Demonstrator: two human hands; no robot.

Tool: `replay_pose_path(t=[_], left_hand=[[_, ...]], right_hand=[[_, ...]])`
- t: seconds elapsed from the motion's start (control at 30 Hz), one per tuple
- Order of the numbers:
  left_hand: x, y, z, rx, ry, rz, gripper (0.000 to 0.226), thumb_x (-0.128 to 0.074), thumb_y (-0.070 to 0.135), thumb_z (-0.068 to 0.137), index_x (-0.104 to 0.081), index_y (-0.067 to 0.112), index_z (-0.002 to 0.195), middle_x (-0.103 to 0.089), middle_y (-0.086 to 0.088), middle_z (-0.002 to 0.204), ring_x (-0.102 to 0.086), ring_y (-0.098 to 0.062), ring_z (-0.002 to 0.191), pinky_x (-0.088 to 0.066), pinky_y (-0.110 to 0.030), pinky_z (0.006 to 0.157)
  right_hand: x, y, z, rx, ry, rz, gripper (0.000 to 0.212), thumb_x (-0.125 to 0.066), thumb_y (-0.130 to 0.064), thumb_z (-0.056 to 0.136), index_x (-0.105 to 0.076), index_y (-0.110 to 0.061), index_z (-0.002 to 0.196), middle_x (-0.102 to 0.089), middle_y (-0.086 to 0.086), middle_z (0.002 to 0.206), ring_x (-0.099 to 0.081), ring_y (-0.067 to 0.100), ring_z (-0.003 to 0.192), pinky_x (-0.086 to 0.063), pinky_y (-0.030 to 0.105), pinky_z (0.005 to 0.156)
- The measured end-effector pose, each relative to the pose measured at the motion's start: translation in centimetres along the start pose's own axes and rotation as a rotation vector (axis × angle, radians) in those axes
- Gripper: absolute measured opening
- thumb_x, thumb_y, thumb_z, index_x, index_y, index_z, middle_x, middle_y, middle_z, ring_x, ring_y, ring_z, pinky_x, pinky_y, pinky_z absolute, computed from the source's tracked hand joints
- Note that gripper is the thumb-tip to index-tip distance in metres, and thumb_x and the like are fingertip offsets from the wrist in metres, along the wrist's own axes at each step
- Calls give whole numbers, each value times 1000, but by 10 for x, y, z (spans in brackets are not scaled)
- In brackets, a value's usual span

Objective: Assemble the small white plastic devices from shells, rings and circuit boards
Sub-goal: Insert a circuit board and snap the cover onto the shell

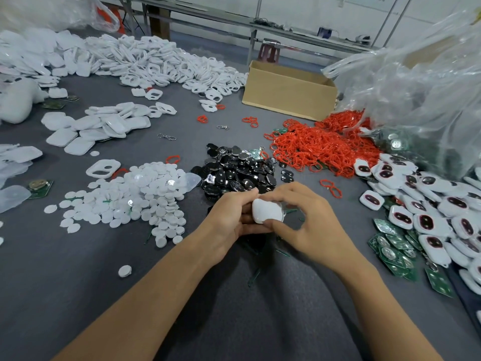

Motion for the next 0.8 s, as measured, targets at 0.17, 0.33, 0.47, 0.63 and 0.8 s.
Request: replay_pose_path(t=[0.17, 0.33, 0.47, 0.63, 0.8], left_hand=[[1, -1, 3, -28, -21, 40, 27, -42, 11, 102, -67, 0, 101, -71, -14, 93, -68, -17, 73, -62, -32, 67], [2, -3, 3, -47, -47, 24, 25, -44, 6, 101, -65, -6, 108, -72, -14, 93, -70, -15, 70, -62, -32, 67], [3, -4, 4, -76, -62, 42, 25, -44, 7, 101, -67, -3, 100, -73, -12, 89, -70, -14, 70, -62, -30, 68], [4, -6, 3, -89, -67, 44, 26, -44, 5, 101, -68, -3, 104, -74, -15, 92, -71, -17, 74, -61, -31, 69], [4, -6, 3, -100, -59, 62, 25, -44, 3, 101, -68, -4, 104, -72, -18, 95, -71, -19, 76, -62, -33, 71]], right_hand=[[-1, 1, 1, -28, 8, 27, 38, -80, -1, 71, -70, -13, 105, -62, -3, 100, -57, 9, 91, -46, 22, 84], [-1, 4, 1, -63, 29, 75, 40, -80, 3, 69, -71, -14, 104, -59, -9, 98, -60, 10, 90, -50, 25, 81], [-2, 7, 1, -89, 38, 134, 42, -80, 5, 68, -72, -13, 105, -62, -3, 100, -60, 10, 91, -52, 28, 80], [-4, 8, 1, -114, 45, 176, 49, -80, 7, 67, -71, -21, 107, -63, -3, 99, -59, 8, 86, -51, 21, 76], [-5, 10, 0, -152, 25, 222, 49, -79, 7, 68, -70, -23, 106, -65, 1, 101, -62, 18, 86, -51, 22, 75]])
Point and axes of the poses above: each hand's wrist, its own z-axis towards the middle knuckle, its own x-axis out of the back of the hand, y = z × x, the point moved 2 cm from there along z, towards the middle knuckle
